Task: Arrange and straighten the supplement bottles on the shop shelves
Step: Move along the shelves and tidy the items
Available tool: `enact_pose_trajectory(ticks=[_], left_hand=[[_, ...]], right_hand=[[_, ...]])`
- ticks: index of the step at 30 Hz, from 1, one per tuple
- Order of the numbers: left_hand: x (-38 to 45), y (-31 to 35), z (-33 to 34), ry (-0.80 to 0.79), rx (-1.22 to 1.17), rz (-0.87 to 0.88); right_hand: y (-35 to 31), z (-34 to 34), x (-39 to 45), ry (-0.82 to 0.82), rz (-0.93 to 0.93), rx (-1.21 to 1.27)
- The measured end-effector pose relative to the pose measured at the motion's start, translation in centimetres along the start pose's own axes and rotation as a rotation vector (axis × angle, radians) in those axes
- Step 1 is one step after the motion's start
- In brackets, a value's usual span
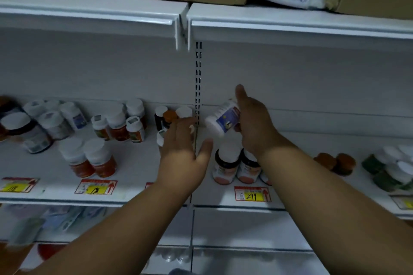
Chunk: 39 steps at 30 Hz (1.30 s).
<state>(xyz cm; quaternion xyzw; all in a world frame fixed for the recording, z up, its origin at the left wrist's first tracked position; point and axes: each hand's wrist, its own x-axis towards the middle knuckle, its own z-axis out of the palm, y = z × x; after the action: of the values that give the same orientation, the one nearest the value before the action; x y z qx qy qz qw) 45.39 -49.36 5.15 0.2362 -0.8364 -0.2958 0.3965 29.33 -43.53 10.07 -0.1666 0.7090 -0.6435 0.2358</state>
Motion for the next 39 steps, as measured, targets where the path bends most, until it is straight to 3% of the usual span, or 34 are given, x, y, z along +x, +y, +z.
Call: enact_pose_trajectory(ticks=[4,9,13,15,19,26,31,39], left_hand=[[-1.9,-0.3,-1.4,-0.077,-0.021,-0.046],[-3.6,-1.1,-3.4,-0.074,-0.002,-0.079],[-5.9,-1.6,-4.7,-0.059,0.027,-0.161],[-6.9,-1.6,-5.2,-0.042,0.023,-0.187],[-8.6,-2.0,-6.7,-0.033,0.057,-0.228],[-9.1,-7.8,-12.6,-0.041,0.095,-0.233],[-8.3,-15.2,-19.2,-0.102,0.122,-0.159],[-6.7,-29.5,-33.1,-0.314,0.456,-0.219]], right_hand=[[0.9,0.8,-3.3,-0.17,0.267,0.471],[1.3,2.6,-4.7,-0.263,0.26,0.466],[2.4,3.9,-6.3,-0.487,0.314,0.601],[2.9,4.5,-7.3,-0.565,0.237,0.531],[3.6,6.6,-10.0,-0.482,0.078,0.352],[4.1,12.7,-12.2,-0.507,-0.192,0.026],[4.8,22.2,-13.6,-0.521,-0.263,-0.066],[6.2,39.7,-14.8,-0.363,-0.376,-0.333]])
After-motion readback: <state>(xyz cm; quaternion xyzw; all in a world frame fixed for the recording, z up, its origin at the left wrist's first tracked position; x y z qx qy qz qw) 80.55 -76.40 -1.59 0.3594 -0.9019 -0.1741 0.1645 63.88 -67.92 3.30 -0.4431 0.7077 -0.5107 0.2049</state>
